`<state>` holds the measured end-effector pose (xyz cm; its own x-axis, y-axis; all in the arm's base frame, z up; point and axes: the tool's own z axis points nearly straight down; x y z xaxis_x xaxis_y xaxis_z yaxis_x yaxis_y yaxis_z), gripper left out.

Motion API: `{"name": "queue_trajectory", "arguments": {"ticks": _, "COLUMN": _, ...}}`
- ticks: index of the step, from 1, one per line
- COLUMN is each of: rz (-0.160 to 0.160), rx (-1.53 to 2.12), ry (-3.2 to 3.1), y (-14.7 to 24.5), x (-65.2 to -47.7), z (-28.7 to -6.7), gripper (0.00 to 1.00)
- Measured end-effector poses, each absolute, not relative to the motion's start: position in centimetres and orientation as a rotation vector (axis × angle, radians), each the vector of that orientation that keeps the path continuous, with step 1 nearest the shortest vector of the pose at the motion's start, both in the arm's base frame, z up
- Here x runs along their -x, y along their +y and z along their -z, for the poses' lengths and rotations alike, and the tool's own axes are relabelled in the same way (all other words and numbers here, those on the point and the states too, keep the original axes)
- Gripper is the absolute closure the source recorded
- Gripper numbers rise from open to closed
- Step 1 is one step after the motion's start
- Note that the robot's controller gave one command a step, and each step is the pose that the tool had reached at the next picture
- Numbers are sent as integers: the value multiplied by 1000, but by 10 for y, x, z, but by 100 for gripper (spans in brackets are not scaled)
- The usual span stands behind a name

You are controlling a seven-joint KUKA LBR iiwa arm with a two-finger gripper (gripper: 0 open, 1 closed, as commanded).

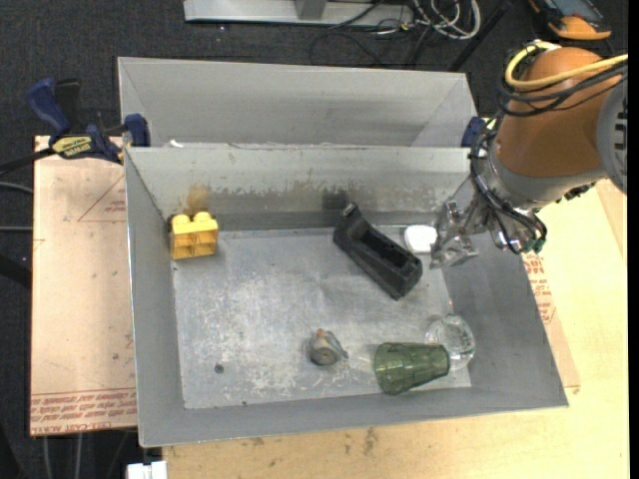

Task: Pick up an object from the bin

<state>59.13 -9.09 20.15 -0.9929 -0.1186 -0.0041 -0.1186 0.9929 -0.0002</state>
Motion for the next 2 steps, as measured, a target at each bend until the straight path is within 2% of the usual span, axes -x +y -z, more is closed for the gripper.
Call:
{"name": "queue_trajectory", "arguments": {"ticks": 1, "rz": -1, "rx": 121, "ry": 3132, "y": -118, "x": -576, "z": -178, "gripper": 100}}
{"name": "queue_trajectory", "arguments": {"ticks": 2, "rz": -3, "rx": 187, "ry": 3136, "y": -95, "x": -571, "z": -138, "gripper": 0}}
